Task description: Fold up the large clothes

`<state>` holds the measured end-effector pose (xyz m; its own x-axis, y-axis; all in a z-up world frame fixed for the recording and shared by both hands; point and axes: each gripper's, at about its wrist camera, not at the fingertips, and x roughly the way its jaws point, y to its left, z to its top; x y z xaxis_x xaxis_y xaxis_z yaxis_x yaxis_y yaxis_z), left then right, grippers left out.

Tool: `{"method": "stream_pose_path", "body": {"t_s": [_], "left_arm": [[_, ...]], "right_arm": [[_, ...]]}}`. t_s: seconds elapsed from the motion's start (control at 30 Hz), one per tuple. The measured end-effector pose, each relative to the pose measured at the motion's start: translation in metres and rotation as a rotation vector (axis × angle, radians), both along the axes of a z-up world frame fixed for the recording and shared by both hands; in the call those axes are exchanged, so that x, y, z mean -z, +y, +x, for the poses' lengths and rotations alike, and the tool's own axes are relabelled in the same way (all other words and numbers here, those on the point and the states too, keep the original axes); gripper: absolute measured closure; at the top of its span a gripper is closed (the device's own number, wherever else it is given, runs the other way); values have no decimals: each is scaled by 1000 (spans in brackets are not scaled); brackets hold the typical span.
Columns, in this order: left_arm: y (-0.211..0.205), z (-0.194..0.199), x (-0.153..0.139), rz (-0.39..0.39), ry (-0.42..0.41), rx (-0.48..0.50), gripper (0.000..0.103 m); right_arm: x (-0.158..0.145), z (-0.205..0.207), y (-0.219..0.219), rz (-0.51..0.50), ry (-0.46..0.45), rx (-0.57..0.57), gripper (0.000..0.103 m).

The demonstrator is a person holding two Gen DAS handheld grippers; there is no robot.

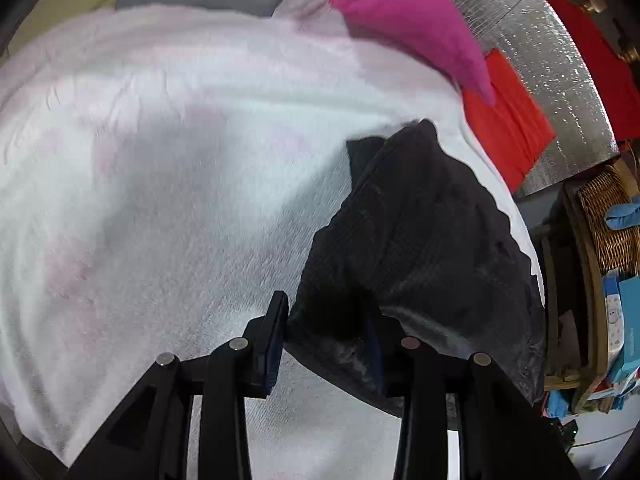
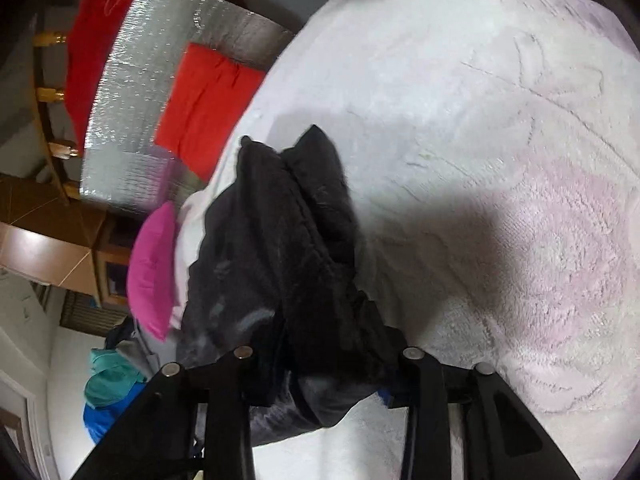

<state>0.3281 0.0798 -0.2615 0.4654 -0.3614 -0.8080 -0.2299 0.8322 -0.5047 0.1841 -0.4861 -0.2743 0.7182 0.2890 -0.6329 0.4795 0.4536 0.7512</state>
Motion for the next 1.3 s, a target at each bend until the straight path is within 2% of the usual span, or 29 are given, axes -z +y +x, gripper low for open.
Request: {"method": "stream_pose_path", "body": {"t_s": [0.03, 0.07, 0.1, 0.2, 0.27, 0.33, 0.4, 0.47, 0.57, 0.63, 0.67, 0.7, 0.77, 0.83, 0.87, 0.93, 1.0, 1.1, 1.13, 1.2, 1.23, 1.3], "left_arm": [[1, -1, -3, 5, -6, -2, 64], [1, -2, -7, 12, -10, -8, 62], [3, -3, -11, 11, -15, -17, 60], [9, -10, -27, 48, -81, -67, 53], [9, -16, -43, 86, -162, -85, 47], [2, -15, -51, 119, -210, -64, 39], [-8, -13, -54, 147, -229, -23, 36], [-15, -7, -49, 129, -210, 23, 36], [-24, 8, -30, 73, -114, 110, 36], [-24, 13, -22, 89, -90, 112, 36], [-25, 13, -23, 116, -99, 109, 36], [-26, 13, -24, 146, -105, 109, 36], [-32, 14, -23, 236, -98, 121, 36], [-40, 18, -14, 338, -50, 138, 36], [-43, 20, -8, 371, -25, 146, 36], [-47, 18, -9, 388, -37, 141, 36], [-54, 13, -18, 468, -81, 149, 36], [-61, 0, -34, 585, -148, 133, 36], [-62, -3, -38, 600, -174, 129, 36], [-67, -11, -49, 652, -234, 118, 36], [-70, -13, -54, 679, -259, 112, 36], [-75, -18, -63, 718, -313, 107, 36]], "right_arm": [[-3, -3, -1, -9, 13, 3, 53], [-5, -1, 2, -19, 30, 9, 43], [-8, -6, 1, -36, 46, 25, 39], [-25, -20, -9, -80, 27, 55, 39], [-44, -27, -13, -144, -5, 79, 39], [-60, -28, -15, -201, -36, 64, 39], [-69, -24, -14, -243, -39, 21, 39], [-70, -14, -14, -260, -11, -21, 39], [-58, 0, -16, -250, 45, -72, 39], [-44, 8, -16, -222, 68, -94, 39], [-38, 10, -15, -215, 75, -103, 48], [-32, 13, -14, -218, 82, -118, 63], [-25, 17, -10, -238, 111, -139, 64], [-26, 17, -8, -257, 113, -129, 64], [-30, 17, -7, -273, 110, -126, 64], [-29, 18, -4, -312, 129, -137, 64], [-19, 21, -4, -304, 182, -154, 61], [-28, 13, -8, -292, 160, -123, 59], [-37, 9, -8, -320, 144, -103, 59], [-57, 1, -5, -440, 111, -45, 55], [-70, -2, -2, -501, 70, -15, 53], [-87, -6, 7, -555, -21, -4, 51]]}}
